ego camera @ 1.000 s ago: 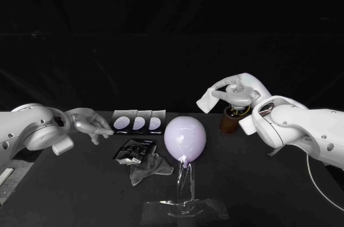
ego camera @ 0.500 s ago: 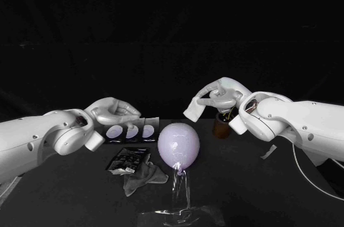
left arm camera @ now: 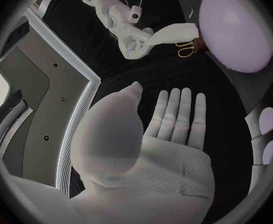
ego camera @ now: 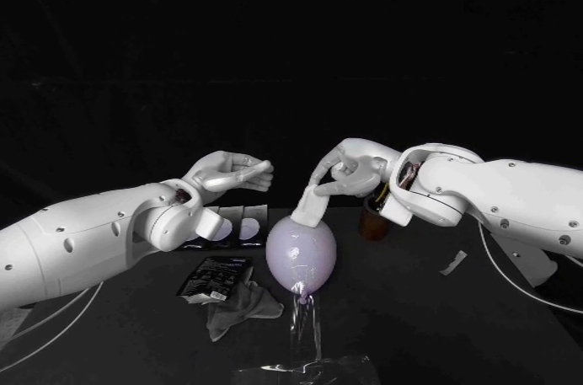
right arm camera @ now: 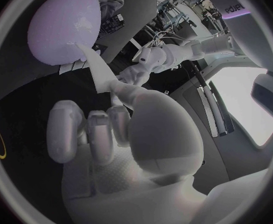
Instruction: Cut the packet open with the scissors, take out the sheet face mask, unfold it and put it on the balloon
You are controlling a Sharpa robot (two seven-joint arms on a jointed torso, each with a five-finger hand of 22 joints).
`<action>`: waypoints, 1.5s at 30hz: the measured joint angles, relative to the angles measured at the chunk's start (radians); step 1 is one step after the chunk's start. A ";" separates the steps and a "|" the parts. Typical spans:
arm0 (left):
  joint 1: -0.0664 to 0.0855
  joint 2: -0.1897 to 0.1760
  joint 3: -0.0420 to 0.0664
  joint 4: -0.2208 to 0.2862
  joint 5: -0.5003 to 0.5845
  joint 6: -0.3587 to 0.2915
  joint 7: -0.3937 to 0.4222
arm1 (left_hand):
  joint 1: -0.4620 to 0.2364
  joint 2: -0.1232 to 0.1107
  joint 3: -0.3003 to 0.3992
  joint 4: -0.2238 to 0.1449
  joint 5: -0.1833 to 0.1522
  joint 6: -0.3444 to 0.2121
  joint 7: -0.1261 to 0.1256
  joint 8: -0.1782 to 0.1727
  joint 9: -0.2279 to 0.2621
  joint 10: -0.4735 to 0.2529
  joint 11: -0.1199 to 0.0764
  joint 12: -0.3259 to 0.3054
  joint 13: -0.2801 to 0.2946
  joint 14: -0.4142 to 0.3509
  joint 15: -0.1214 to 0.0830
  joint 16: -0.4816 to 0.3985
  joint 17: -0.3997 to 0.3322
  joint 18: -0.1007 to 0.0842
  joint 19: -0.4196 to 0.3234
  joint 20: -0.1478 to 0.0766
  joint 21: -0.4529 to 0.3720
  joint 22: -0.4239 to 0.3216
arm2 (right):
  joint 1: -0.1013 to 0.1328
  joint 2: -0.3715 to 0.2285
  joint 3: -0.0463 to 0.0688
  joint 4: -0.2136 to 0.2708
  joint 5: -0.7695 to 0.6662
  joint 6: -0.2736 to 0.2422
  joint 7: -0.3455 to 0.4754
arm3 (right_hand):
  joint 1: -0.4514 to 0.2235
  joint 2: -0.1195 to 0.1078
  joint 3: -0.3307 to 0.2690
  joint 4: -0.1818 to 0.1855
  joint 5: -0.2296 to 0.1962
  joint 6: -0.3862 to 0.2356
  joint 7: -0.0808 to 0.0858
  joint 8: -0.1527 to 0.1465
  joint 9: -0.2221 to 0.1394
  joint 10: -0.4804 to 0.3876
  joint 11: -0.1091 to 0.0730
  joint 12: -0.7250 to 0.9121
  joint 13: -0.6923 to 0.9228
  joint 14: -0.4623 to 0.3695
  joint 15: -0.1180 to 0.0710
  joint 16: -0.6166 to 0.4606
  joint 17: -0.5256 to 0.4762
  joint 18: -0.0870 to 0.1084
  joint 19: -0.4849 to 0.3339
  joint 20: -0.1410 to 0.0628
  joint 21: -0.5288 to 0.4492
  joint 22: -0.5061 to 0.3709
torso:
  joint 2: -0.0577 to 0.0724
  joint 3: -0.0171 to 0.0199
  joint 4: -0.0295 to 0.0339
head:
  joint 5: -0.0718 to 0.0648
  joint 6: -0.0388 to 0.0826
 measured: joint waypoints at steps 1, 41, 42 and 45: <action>0.000 0.012 0.000 -0.008 0.012 0.001 0.002 | -0.023 0.015 -0.025 0.001 0.000 -0.004 0.001 -0.006 0.000 -0.005 0.005 -0.014 0.000 -0.003 0.003 -0.021 -0.008 0.000 0.002 -0.001 -0.015 -0.011 | 0.002 0.003 0.000 0.003 -0.019 0.006 0.006 | 0.000 0.000 0.000 0.000 0.000 0.000 0.000 0.000 0.000 0.000 0.000 0.000 0.000 0.000 0.000 -0.001 0.000 0.000 0.000 0.000 0.000 0.000 | 0.000 0.0002 0.0000 | 0.001 0.001; -0.004 0.125 0.002 -0.071 0.127 0.266 -0.130 | -0.273 0.303 -0.324 0.002 0.000 0.060 0.013 -0.023 0.026 0.106 -0.009 -0.112 0.004 0.198 -0.023 -0.135 -0.034 0.040 0.245 -0.004 -0.128 -0.119 | 0.011 0.010 0.003 0.053 -0.410 -0.153 -0.012 | -0.003 -0.003 0.000 0.000 0.000 -0.006 0.000 0.003 0.005 -0.002 0.002 -0.001 -0.001 0.000 0.000 0.003 0.000 0.000 0.001 -0.001 0.012 0.000 | 0.000 0.0017 -0.0012 | -0.002 -0.009; -0.004 0.123 0.002 -0.071 0.125 0.268 -0.132 | -0.266 0.310 -0.329 0.003 0.000 0.060 0.013 -0.023 0.026 0.107 -0.010 -0.112 0.004 0.202 -0.026 -0.135 -0.034 0.040 0.248 -0.003 -0.129 -0.120 | 0.011 0.010 0.003 0.051 -0.414 -0.154 -0.015 | -0.003 -0.003 0.000 0.000 0.000 -0.006 0.000 0.003 0.005 -0.002 0.002 -0.001 -0.001 0.000 0.000 0.003 0.000 0.000 0.001 -0.001 0.012 0.000 | 0.000 0.0016 -0.0012 | -0.002 -0.009; -0.005 0.121 0.002 -0.069 0.122 0.275 -0.136 | -0.257 0.319 -0.342 0.003 0.000 0.066 0.012 -0.023 0.026 0.120 -0.013 -0.118 0.004 0.220 -0.027 -0.135 -0.031 0.039 0.259 -0.004 -0.133 -0.121 | 0.011 0.010 0.003 0.046 -0.428 -0.158 -0.026 | -0.003 -0.003 0.000 0.000 0.000 -0.007 0.000 0.003 0.005 -0.002 0.002 -0.001 0.000 0.002 -0.002 0.003 0.000 0.000 0.001 -0.001 0.012 0.000 | 0.000 0.0016 -0.0006 | -0.003 -0.010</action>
